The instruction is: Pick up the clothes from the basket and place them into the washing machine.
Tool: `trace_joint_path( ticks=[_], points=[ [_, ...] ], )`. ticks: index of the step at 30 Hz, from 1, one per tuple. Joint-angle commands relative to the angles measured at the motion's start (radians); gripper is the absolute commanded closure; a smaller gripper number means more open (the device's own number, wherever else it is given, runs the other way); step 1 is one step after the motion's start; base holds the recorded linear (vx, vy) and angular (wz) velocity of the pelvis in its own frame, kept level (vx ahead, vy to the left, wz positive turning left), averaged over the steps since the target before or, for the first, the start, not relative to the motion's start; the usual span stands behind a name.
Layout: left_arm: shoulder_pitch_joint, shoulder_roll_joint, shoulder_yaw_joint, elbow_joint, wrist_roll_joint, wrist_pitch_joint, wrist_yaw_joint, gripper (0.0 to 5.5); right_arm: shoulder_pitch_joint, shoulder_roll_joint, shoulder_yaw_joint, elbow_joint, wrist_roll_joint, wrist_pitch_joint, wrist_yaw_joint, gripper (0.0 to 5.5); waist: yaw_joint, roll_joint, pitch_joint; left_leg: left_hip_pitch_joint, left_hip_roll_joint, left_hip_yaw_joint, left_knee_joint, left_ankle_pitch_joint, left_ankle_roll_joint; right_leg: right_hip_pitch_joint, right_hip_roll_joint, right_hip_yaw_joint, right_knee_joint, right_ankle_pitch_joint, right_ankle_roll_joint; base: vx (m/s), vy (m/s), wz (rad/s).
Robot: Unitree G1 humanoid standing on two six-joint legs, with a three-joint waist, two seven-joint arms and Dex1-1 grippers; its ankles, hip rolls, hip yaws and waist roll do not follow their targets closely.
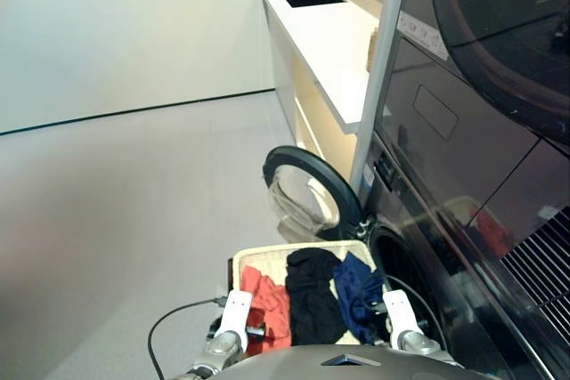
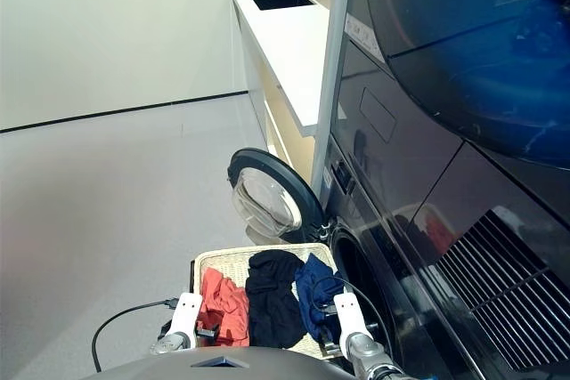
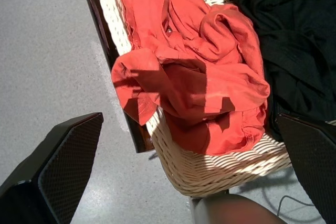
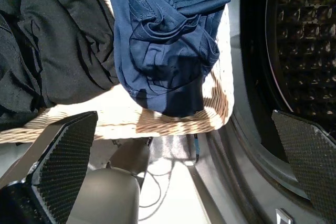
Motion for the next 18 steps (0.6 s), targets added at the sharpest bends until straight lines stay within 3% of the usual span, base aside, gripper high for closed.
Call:
trace_joint_path(
  ticks=[1, 18],
  points=[
    [-0.103, 0.027, 0.022, 0.048, -0.003, -0.025, -0.006, 0.0, -0.108, 0.027, -0.008, 0.003, -0.013, -0.036, -0.004, 0.0, 0.011, -0.077, 0.067, 0.055, -0.033, 0.045, 0.036, -0.059, -0.013, 0.067, -0.049, 0.018, 0.024, -0.103, 0.104, 0.0, 0.0, 0.0],
    [-0.209, 0.056, -0.053, 0.009, 0.071, -0.034, 0.031, 0.0, -0.166, 0.031, 0.034, -0.112, 0.071, -0.049, -0.002, 0.0, -0.008, -0.072, 0.135, -0.067, -0.036, 0.064, 0.041, -0.024, -0.02, -0.07, -0.057, 0.044, 0.031, -0.062, 0.113, -0.012, 0.004, 0.002]
  ],
)
